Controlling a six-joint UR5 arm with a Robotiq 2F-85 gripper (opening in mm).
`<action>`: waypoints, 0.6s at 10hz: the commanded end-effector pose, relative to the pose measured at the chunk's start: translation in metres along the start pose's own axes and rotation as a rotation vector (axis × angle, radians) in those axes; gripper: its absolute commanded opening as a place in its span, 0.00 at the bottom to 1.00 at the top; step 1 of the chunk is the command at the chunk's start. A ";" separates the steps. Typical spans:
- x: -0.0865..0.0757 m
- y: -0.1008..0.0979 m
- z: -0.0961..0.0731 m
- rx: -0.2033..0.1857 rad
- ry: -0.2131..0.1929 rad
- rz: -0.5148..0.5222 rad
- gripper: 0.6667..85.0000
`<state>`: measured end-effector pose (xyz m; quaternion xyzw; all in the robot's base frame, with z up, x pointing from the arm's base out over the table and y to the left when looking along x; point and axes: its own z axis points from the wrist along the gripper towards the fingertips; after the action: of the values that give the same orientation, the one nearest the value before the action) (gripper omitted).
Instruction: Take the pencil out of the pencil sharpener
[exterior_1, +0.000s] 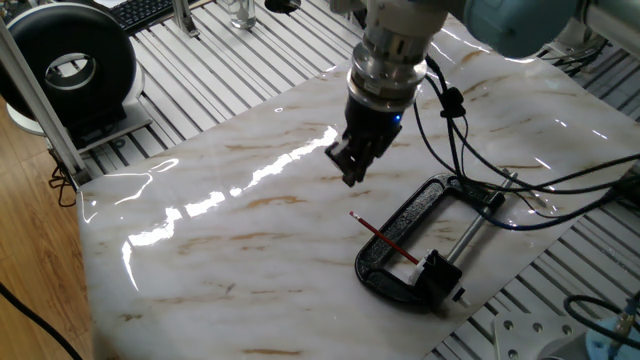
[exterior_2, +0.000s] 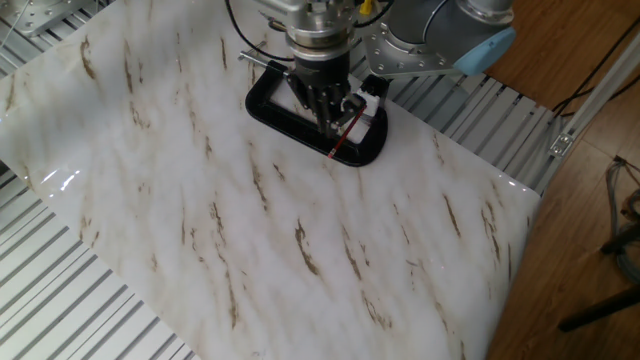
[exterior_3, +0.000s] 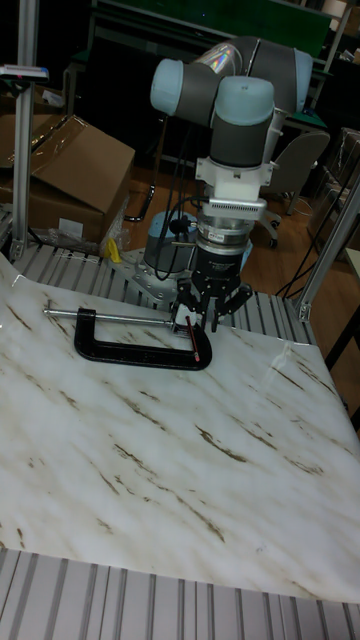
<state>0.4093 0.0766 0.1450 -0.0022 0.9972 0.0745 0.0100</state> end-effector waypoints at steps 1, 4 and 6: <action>0.010 -0.002 0.000 0.008 0.028 -0.030 0.27; 0.030 -0.004 0.012 0.014 -0.032 -0.030 0.28; 0.040 -0.009 0.025 0.024 -0.052 -0.060 0.37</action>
<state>0.3816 0.0716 0.1302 -0.0209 0.9976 0.0618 0.0225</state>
